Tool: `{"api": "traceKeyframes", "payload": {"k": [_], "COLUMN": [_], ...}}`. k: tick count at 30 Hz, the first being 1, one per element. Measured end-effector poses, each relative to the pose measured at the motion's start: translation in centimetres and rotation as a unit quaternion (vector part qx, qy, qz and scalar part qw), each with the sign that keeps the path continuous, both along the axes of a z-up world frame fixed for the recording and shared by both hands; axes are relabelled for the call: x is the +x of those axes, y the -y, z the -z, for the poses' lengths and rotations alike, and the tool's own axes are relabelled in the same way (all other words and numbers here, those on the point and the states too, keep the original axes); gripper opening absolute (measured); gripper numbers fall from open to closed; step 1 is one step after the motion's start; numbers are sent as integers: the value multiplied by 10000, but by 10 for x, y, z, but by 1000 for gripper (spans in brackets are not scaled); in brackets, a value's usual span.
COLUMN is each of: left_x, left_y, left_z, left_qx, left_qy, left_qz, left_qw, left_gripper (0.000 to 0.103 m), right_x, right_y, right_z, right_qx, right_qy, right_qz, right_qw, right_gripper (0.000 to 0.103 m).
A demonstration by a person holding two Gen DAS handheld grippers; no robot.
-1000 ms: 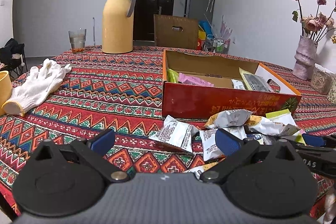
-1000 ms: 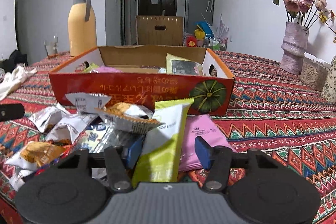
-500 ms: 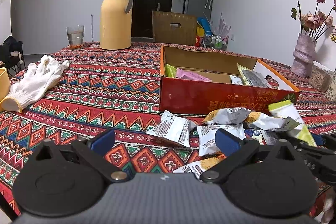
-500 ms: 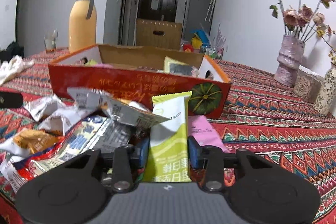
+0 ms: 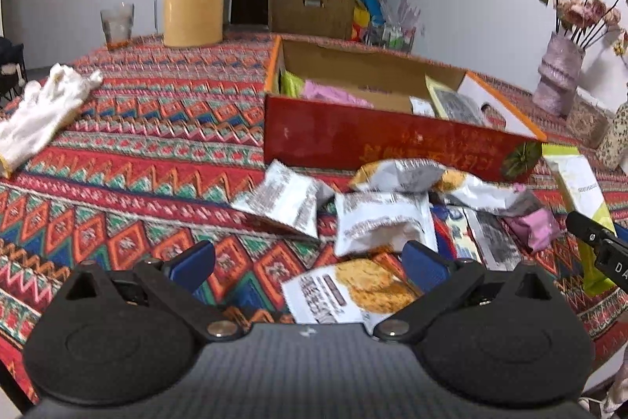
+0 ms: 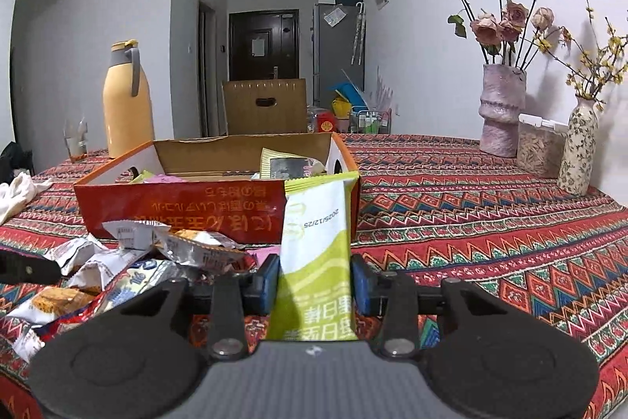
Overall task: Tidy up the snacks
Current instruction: 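Grasp the white cracker packet with the left gripper and lift it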
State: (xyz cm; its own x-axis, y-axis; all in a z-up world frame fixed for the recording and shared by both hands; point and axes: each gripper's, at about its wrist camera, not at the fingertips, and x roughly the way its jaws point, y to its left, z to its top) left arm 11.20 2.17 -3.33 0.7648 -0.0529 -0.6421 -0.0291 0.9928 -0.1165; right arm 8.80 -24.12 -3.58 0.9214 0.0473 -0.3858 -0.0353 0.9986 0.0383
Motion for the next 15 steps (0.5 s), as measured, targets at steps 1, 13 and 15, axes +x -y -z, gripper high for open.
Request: {"api": "traceKeyframes", "payload": {"k": [1,13,15], "left_x": [1,11,12], "left_y": [2,26,29], "left_z": [1,9,10], "left_qx": [4,208,229], "left_qy": [-69,-543,-595], "left_qz": [13,28,15], "left_qw": [10000,9983,9980], "left_gripper": [103,103,103], "right_x": [0,-4,-5], "right_y": [1,14,16], "right_z": [0,9,11], "right_qx": [22,269,311], "right_qy": [-1,-59,-65], "right_qz": [-9,-76,-81], "right_qw": [10000,9996,9995], "right_gripper": [37,37,37]}}
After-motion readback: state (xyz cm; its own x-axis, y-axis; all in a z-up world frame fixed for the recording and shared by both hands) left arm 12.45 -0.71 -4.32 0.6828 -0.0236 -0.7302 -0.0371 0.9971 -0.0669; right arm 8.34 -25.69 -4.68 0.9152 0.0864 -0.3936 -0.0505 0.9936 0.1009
